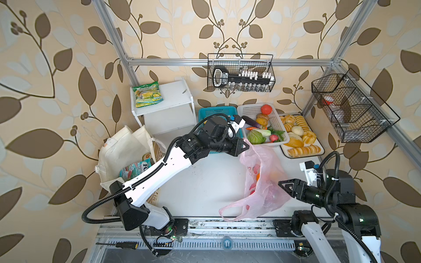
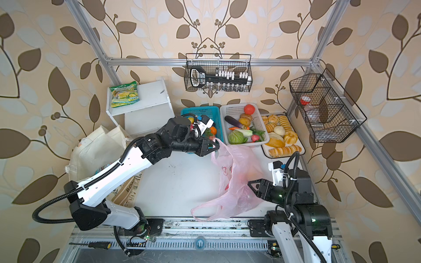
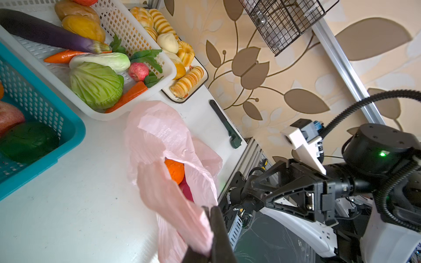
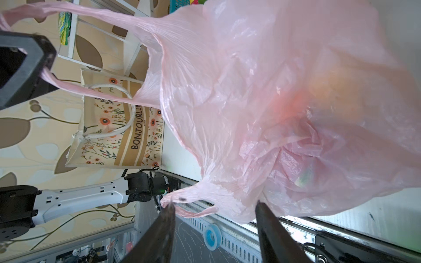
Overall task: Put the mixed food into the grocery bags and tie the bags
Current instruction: 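Lift the bag with the left gripper while the right gripper releases its handle, then lower the right gripper to grasp the other bag handle near the table edge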
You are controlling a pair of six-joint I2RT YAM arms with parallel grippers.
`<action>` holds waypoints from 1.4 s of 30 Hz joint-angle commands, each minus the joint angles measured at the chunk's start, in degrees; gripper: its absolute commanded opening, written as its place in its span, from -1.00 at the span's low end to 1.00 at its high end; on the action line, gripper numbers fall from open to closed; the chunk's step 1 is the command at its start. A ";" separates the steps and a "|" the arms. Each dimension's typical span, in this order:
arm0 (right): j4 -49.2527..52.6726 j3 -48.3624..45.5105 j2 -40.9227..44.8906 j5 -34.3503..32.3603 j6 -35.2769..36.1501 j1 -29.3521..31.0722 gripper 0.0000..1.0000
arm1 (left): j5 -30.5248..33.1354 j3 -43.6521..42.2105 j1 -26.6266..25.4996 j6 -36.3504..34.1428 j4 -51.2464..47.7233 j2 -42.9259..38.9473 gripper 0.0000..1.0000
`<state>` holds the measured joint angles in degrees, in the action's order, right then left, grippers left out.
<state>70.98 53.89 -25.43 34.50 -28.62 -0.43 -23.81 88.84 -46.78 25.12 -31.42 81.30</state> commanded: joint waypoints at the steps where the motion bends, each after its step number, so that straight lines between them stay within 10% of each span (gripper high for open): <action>1: 1.70 -1.29 2.28 -0.02 0.40 0.24 0.14 | 0.04 0.19 0.38 1.21 2.76 0.42 -1.00; 9: -5.75 -3.26 -2.62 -0.96 -1.01 9.53 0.05 | 0.92 0.81 0.85 1.93 2.35 2.93 -1.00; 16: -22.11 2.05 -17.56 -51.08 -12.92 67.06 0.05 | 0.36 1.64 3.08 2.86 1.30 3.86 -1.00; 22: -34.61 3.38 -33.18 -76.52 -1.70 95.54 0.06 | -1.24 1.78 3.97 3.53 1.76 4.13 -1.00; 32: -55.70 -1.28 -47.10 -63.51 22.71 97.98 0.03 | -1.68 1.75 4.33 3.20 1.58 3.76 -1.00; 42: -55.65 -6.44 -52.86 -68.11 17.40 94.72 -0.06 | -1.75 1.79 4.34 3.18 1.01 3.69 -1.00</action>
<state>15.84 48.93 -77.58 -30.89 -10.09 95.31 -24.08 88.84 -43.03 28.49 -31.48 85.78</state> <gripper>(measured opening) 0.475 0.047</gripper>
